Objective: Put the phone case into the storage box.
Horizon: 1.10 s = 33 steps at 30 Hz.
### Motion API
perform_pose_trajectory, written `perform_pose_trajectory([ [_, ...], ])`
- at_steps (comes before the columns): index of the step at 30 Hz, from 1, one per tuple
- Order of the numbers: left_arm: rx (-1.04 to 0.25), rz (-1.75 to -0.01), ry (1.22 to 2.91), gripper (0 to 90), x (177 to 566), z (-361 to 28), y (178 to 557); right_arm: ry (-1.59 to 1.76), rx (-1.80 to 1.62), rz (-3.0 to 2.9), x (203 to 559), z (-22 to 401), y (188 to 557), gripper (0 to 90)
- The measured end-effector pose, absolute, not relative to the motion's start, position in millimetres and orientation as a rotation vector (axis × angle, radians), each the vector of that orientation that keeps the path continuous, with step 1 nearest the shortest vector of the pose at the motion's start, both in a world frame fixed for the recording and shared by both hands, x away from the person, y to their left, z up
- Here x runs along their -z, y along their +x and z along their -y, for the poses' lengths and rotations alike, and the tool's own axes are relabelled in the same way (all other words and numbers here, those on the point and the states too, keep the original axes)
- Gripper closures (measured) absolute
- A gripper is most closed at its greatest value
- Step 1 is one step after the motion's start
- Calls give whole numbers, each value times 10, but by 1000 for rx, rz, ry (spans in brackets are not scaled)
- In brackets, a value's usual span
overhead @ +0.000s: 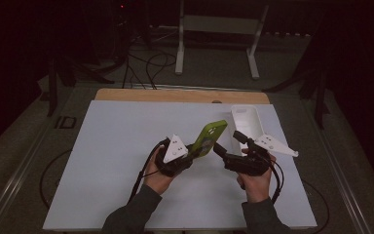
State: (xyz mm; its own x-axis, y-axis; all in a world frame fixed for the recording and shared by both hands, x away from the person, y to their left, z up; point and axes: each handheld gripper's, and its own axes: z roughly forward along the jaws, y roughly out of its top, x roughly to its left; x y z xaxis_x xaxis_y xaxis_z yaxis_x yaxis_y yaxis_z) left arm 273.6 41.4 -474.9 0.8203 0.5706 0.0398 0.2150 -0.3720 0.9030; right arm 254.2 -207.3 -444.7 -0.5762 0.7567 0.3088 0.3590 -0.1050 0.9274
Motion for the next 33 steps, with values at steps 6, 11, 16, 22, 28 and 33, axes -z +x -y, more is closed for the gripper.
perform_pose_trajectory([
  [6, -455, -590, 1954, 775, 4765, -382, 2712, 1227, -1727, -1843, 4430, 2071, 2550, 86],
  [11, -473, -589, 1955, 776, 4774, -360, 2696, 1219, -1730, -1840, 4410, 2044, 2554, 85],
  [16, -496, -593, 1958, 776, 4787, -345, 2677, 1222, -1734, -1834, 4401, 2016, 2559, 85],
  [22, -504, -593, 1961, 776, 4796, -337, 2665, 1213, -1734, -1841, 4391, 1982, 2562, 85],
  [28, -507, -588, 1961, 776, 4797, -330, 2659, 1210, -1726, -1839, 4384, 1966, 2567, 85],
  [33, -513, -588, 1965, 776, 4800, -321, 2651, 1208, -1734, -1831, 4369, 1943, 2565, 85],
])
